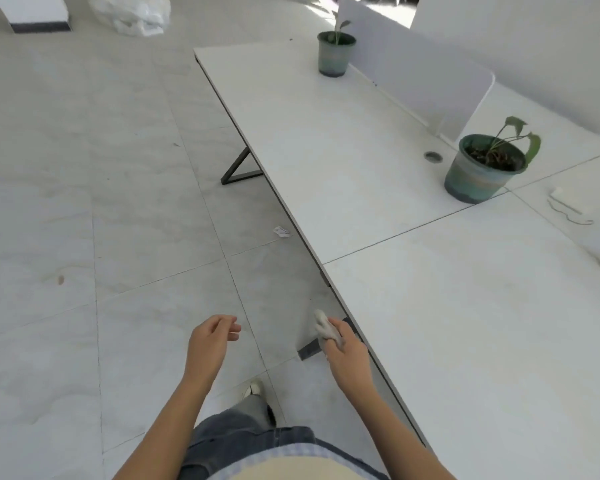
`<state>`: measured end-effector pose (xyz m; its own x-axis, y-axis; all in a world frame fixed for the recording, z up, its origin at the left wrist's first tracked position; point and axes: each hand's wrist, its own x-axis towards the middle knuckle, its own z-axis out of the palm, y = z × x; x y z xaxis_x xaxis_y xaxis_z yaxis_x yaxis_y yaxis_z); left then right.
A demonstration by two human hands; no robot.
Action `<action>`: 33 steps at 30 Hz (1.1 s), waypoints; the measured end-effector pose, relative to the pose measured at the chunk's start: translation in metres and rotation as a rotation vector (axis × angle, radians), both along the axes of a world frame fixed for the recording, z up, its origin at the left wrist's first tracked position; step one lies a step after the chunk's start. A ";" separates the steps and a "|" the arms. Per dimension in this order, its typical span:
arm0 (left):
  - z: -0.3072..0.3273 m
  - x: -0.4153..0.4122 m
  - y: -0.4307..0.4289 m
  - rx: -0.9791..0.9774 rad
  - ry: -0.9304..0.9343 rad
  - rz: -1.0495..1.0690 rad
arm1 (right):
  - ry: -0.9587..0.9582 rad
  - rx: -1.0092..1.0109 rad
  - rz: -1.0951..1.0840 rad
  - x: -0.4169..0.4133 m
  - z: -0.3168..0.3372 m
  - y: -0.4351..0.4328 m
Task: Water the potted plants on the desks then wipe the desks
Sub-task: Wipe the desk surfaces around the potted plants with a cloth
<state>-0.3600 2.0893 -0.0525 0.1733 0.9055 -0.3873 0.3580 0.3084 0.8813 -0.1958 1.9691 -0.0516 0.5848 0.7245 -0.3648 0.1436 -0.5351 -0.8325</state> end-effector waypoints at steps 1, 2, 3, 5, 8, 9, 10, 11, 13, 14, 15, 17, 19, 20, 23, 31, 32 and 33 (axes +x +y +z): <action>0.004 0.006 0.025 0.012 -0.002 -0.017 | 0.002 0.020 -0.034 0.001 0.003 0.018; 0.007 0.012 0.047 0.020 -0.004 -0.031 | 0.002 0.038 -0.066 0.003 0.004 0.034; 0.009 0.018 0.065 0.024 -0.007 -0.044 | 0.003 0.052 -0.097 0.004 0.006 0.047; 0.009 0.032 0.091 0.004 -0.010 -0.089 | 0.004 0.043 -0.143 0.007 0.010 0.067; -0.006 0.051 0.105 -0.077 0.029 -0.228 | 0.019 -0.019 -0.211 0.016 0.009 0.081; -0.011 0.059 0.107 -0.100 0.033 -0.277 | 0.016 -0.029 -0.239 0.021 0.009 0.084; -0.015 0.067 0.112 -0.115 0.038 -0.316 | 0.009 -0.039 -0.265 0.027 0.008 0.087; -0.017 0.078 0.120 -0.118 0.048 -0.340 | 0.002 -0.037 -0.293 0.034 0.009 0.091; -0.016 0.102 0.138 -0.091 0.060 -0.362 | 0.009 0.009 -0.374 0.053 0.011 0.101; -0.013 0.115 0.148 -0.063 0.064 -0.377 | 0.026 0.039 -0.428 0.063 0.013 0.105; -0.009 0.128 0.157 -0.028 0.065 -0.393 | 0.048 0.071 -0.490 0.075 0.015 0.110; 0.000 0.153 0.173 0.040 0.049 -0.425 | 0.094 0.147 -0.628 0.101 0.018 0.119; 0.007 0.177 0.189 0.099 0.037 -0.446 | 0.107 0.198 -0.744 0.132 0.017 0.130; 0.009 0.189 0.196 0.123 0.038 -0.445 | 0.102 0.212 -0.783 0.149 0.016 0.135; 0.013 0.223 0.214 0.184 0.049 -0.459 | 0.076 0.225 -0.860 0.194 0.015 0.148; -0.001 0.347 0.261 0.582 0.262 -0.915 | -0.193 0.151 -1.228 0.293 0.046 0.133; -0.008 0.369 0.267 0.647 0.320 -0.983 | -0.252 0.132 -1.284 0.308 0.048 0.128; -0.013 0.389 0.272 0.700 0.394 -1.055 | -0.311 0.111 -1.332 0.323 0.049 0.121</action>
<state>0.0291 2.3617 -0.0653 0.8966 0.4349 -0.0831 0.4110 -0.7477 0.5216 0.1271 2.0904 -0.0031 0.9013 -0.4276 -0.0690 -0.2343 -0.3474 -0.9080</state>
